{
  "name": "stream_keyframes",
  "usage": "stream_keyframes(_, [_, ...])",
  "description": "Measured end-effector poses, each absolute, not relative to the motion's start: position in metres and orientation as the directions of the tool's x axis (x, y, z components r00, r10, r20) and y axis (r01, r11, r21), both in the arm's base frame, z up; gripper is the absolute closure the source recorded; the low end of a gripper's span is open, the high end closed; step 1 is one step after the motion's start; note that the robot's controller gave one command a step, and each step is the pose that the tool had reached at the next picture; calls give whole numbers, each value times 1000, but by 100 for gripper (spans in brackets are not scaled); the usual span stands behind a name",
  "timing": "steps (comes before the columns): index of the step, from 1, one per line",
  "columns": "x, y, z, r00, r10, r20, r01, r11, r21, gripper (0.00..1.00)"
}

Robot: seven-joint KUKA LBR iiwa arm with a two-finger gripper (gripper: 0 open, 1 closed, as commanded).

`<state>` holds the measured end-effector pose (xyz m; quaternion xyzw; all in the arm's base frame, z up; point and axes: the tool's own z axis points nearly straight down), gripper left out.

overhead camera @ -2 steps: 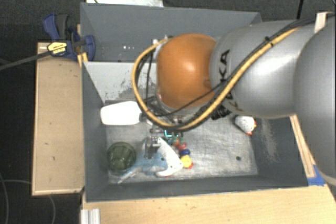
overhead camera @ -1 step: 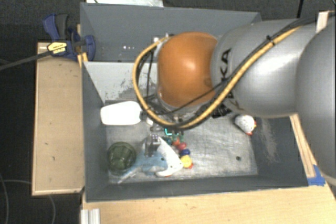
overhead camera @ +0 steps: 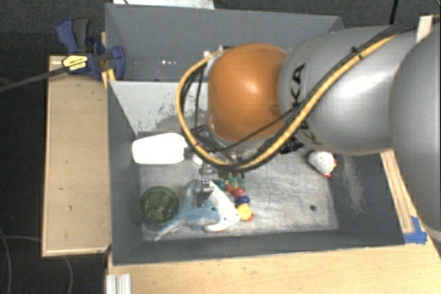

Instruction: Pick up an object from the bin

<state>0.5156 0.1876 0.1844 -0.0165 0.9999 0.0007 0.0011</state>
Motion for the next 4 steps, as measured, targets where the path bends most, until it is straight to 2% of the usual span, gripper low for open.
stream_keyframes(1, [533,161,175,-988,-152,-4,-152,988,1,0])
stream_keyframes(2, [525,164,154,-979,-203,-3,-203,979,-1,0])
stream_keyframes(3, [527,146,76,-1000,-22,-2,-22,1000,11,100])
stream_keyframes(4, [527,146,76,-1000,-20,-2,-20,1000,11,100])
